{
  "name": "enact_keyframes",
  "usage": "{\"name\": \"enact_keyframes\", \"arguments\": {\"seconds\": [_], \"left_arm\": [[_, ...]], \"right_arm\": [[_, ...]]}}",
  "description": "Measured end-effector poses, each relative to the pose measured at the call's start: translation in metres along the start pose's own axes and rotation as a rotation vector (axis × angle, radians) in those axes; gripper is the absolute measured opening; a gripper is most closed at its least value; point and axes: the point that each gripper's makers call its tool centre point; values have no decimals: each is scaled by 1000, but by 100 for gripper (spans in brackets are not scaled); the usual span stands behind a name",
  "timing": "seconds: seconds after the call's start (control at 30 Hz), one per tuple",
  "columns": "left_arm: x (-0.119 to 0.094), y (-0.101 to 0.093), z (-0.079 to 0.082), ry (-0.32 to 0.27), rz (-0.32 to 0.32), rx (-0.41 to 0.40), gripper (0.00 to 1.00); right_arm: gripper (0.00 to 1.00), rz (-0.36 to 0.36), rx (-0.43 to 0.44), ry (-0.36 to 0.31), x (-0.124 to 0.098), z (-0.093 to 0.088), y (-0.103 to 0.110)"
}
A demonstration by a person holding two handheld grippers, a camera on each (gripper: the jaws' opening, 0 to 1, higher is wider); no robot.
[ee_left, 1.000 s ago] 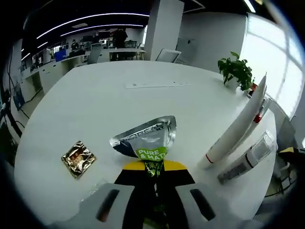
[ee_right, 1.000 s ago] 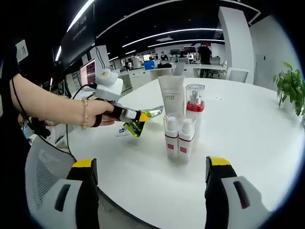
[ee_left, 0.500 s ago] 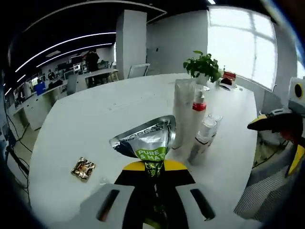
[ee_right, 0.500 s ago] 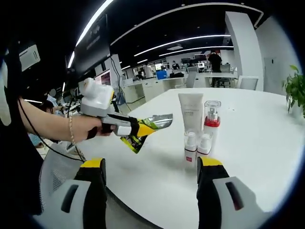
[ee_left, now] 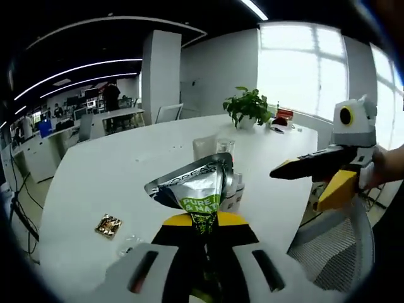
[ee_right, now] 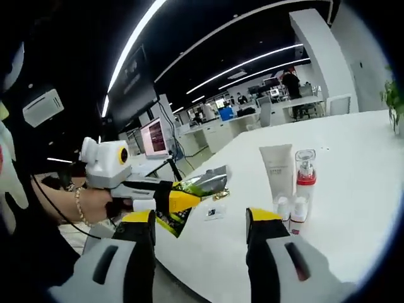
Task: Arrange the skincare products in the storage area until every visible bottle or jar stands upright without overlapping.
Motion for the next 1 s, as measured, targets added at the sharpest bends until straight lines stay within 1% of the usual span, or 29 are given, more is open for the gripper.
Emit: {"name": "enact_keyframes", "arguments": {"seconds": [0.03, 0.07, 0.17, 0.2, 0.23, 0.3, 0.33, 0.37, 0.4, 0.5, 0.53, 0.57, 0.6, 0.63, 0.67, 0.7, 0.73, 0.77, 0.8, 0.83, 0.9, 0.93, 0.97, 1.0], "left_arm": [[-1, -1, 1, -3, -3, -4, 4], [-8, -6, 6, -15, -29, -8, 4], [-17, -11, 11, -38, -52, -7, 4], [-22, -14, 15, -45, -59, -7, 4], [-25, -16, 16, -52, -67, -2, 4], [-30, -19, 19, -65, -75, 11, 4], [-33, -20, 20, -68, -79, 11, 4], [-36, -23, 23, -78, -90, 7, 4], [-37, -24, 24, -80, -94, 5, 5], [-41, -29, 26, -90, -107, -14, 5], [-41, -30, 26, -90, -113, -23, 5], [-42, -31, 27, -93, -118, -25, 5], [-43, -32, 29, -95, -109, -26, 5], [-43, -32, 30, -98, -111, -30, 6], [-45, -35, 30, -94, -134, -47, 8], [-46, -36, 31, -102, -144, -58, 10], [-47, -37, 34, -128, -158, -57, 13], [-48, -37, 34, -128, -162, -60, 15], [-49, -39, 36, -128, -169, -61, 16], [-50, -40, 36, -127, -174, -61, 18], [-52, -38, 40, -138, -187, -79, 23], [-52, -36, 39, -140, -193, -86, 25], [-53, -33, 40, -143, -190, -93, 28], [-53, -31, 41, -143, -193, -118, 30]], "right_arm": [[53, 6, 3, -12, 2, 4, 2], [50, 11, 5, -22, 4, 7, 3], [46, 27, 38, -79, 11, 20, 4], [44, 41, 65, -120, 15, 27, 6], [42, 43, 75, -134, 16, 30, 6], [36, 50, 88, -144, 18, 33, 5], [31, 48, 108, -162, 19, 35, 5], [29, 48, 115, -172, 19, 37, 4], [27, 62, 131, -190, 21, 40, 6], [23, 74, 170, -214, 25, 42, 7], [18, 84, 214, -221, 26, 41, 9], [18, 73, 234, -220, 26, 40, 7], [16, 104, 269, -236, 25, 42, 10], [13, 116, 293, -240, 24, 43, 11], [11, 129, 318, -241, 24, 43, 12], [10, 156, 345, -264, 22, 48, 12], [8, 182, 373, -282, 21, 51, 14], [7, 197, 376, -277, 19, 52, 15], [6, 188, 354, -266, 18, 52, 14], [4, 204, 344, -260, 18, 53, 18], [3, 215, 347, -263, 15, 54, 20], [2, 227, 359, -272, 14, 55, 21], [1, 242, 391, -290, 11, 56, 22], [1, 252, 409, -299, 10, 56, 23]]}}
Point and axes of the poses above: the point that each gripper's makers call its tool centre point, and the gripper's own axes: x roughly forward along the fingers, y roughly to its left, z roughly out of its top, and after that the axes turned 13 degrees about z, right-handed
